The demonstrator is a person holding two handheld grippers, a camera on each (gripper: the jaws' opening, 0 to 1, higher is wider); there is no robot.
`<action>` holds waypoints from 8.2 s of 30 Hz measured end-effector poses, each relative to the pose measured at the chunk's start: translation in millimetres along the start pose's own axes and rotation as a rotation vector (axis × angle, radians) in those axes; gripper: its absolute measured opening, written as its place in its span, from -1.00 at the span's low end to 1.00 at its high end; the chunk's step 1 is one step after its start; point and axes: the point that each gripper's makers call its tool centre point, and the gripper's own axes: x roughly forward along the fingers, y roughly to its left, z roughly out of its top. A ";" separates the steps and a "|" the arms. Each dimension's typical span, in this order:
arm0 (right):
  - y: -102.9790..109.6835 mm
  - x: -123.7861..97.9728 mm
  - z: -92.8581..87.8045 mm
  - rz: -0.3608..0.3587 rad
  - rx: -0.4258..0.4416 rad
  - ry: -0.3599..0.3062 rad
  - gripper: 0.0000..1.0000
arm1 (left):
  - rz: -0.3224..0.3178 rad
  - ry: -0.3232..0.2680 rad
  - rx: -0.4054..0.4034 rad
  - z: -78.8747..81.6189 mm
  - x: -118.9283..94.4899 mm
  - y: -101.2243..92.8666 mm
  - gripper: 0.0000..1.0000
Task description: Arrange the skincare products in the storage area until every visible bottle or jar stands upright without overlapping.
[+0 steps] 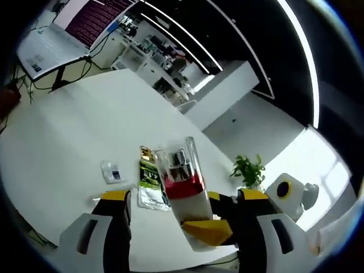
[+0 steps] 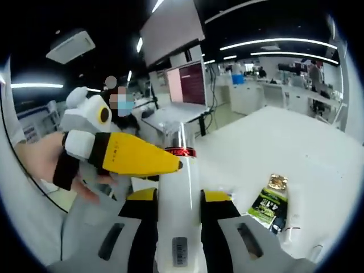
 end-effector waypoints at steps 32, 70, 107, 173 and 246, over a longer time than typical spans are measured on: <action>27.2 -47.7 47.7 -0.007 0.057 -0.126 -0.42 | -0.293 0.007 0.117 18.4 -25.4 -74.0 -0.53; 90.7 -107.3 113.1 0.435 0.187 -0.203 -0.47 | -0.975 0.144 0.346 36.1 -88.7 -182.4 -0.52; 25.4 -78.4 110.3 -0.236 -0.125 -0.075 -0.44 | -0.245 -0.162 0.234 70.6 -31.9 -133.7 -0.47; 33.8 -145.9 -2.6 0.129 -0.184 -0.166 -0.43 | -0.978 0.518 0.971 -106.6 -21.9 -184.9 -0.48; -150.6 -129.0 -153.9 -0.202 -0.074 -0.026 -0.41 | -1.108 0.596 0.867 -200.2 167.6 -122.1 -0.45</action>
